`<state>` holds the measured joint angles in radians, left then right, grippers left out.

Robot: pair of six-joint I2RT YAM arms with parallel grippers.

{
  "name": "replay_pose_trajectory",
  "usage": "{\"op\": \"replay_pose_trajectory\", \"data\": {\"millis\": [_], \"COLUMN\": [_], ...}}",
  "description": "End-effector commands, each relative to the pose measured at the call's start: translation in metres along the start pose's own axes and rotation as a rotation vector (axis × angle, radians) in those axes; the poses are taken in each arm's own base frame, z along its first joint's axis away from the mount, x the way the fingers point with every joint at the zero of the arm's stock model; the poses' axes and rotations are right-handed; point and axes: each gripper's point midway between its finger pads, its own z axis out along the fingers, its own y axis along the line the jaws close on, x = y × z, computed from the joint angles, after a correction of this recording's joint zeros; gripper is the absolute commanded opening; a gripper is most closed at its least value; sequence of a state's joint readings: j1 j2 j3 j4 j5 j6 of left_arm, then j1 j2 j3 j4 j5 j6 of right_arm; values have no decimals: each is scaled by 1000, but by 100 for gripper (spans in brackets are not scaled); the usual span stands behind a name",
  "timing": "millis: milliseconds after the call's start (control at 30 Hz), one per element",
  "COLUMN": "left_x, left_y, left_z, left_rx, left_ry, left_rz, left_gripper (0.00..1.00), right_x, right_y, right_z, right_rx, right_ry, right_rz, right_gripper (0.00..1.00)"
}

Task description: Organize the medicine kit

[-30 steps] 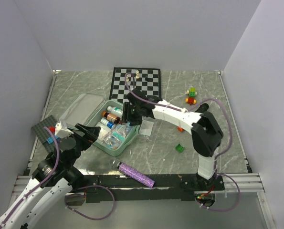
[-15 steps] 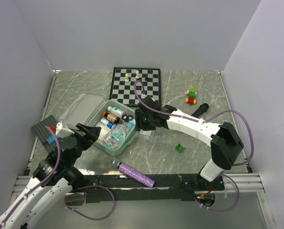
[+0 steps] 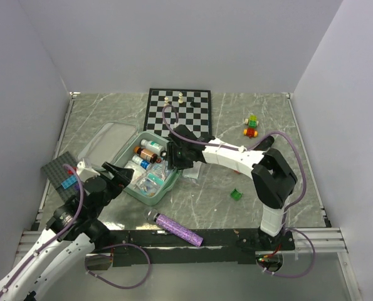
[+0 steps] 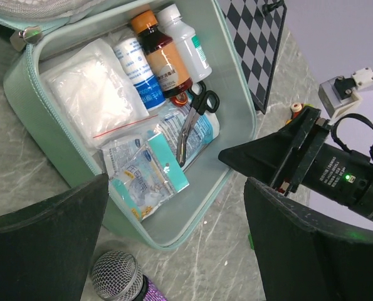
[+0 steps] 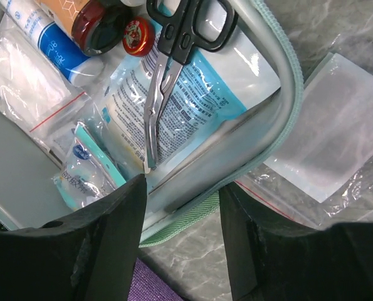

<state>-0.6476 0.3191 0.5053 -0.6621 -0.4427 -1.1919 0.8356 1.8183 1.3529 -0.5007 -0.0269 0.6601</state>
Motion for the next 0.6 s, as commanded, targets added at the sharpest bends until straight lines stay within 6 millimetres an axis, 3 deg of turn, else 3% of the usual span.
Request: {"op": "replay_pose_trajectory", "data": {"millis": [0,133,300,433,567], "left_x": [-4,2,12,16,20], "left_y": [-2,0,4,3,3], "left_z": [-2,2,10,14,18], "left_rx": [3,4,-18,-19,-18], "left_ry": [-12,1,31,43,53], "left_rz": [-28,-32,-30,-26,-28], "left_gripper": [92,91,88,88,87], "right_x": [-3,-9,-16,-23,-27], "right_y": [-17,-45,-85,-115,-133], "right_z": [2,3,-2,-10,-21], "right_rx": [57,102,145,176,199], "right_ry": [9,-16,-44,-66,-93], "right_rz": [12,47,104,139,152], "right_gripper": [55,47,28,22,21]}}
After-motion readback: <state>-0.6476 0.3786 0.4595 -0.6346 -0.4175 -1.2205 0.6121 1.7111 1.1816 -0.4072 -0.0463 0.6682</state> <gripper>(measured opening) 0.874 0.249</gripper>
